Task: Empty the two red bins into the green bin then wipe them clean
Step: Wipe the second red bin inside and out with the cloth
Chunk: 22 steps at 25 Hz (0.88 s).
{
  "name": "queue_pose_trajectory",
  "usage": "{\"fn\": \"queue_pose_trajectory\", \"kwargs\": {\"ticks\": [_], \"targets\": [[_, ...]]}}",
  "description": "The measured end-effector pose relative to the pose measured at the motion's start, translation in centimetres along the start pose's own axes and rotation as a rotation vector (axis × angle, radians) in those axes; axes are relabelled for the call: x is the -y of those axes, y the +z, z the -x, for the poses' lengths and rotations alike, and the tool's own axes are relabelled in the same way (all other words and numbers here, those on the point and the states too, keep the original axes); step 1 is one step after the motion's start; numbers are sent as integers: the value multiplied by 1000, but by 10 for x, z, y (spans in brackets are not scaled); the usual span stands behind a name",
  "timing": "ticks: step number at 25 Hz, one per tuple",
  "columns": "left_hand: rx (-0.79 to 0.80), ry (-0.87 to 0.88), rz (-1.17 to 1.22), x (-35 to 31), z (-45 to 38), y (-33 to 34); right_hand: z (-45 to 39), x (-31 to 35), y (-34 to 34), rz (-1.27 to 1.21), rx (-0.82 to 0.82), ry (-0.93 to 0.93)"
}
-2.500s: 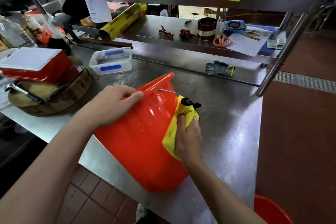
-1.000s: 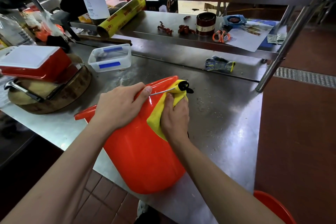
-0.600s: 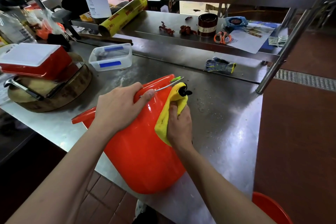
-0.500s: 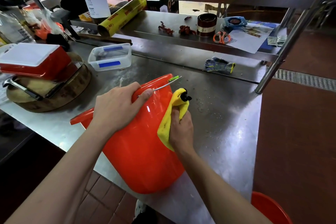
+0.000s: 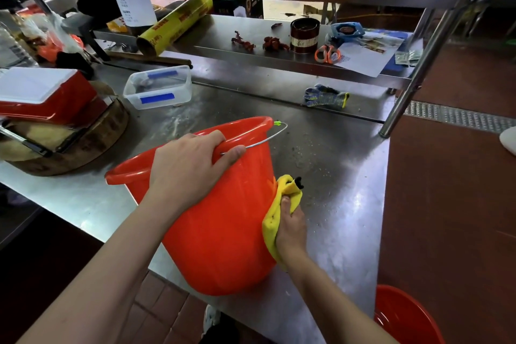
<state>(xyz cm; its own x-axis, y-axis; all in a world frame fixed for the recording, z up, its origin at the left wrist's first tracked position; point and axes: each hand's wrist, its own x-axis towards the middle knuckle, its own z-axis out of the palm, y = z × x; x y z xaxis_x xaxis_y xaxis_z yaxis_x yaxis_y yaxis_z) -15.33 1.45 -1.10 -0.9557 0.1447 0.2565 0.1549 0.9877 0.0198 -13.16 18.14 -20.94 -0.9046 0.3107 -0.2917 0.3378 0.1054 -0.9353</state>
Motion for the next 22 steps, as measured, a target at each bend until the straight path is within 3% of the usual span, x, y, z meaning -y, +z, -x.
{"fn": "queue_pose_trajectory", "kwargs": {"ticks": [4, 15, 22], "targets": [[-55, 84, -65, -6, 10, 5, 2, -20, 8, -2, -21, 125], [-109, 93, -113, -8, 37, 11, -15, -24, -2, 72, 114, 372], [-132, 103, -109, -12, 53, 14, -12, -24, -15, 73, 106, 372]]}}
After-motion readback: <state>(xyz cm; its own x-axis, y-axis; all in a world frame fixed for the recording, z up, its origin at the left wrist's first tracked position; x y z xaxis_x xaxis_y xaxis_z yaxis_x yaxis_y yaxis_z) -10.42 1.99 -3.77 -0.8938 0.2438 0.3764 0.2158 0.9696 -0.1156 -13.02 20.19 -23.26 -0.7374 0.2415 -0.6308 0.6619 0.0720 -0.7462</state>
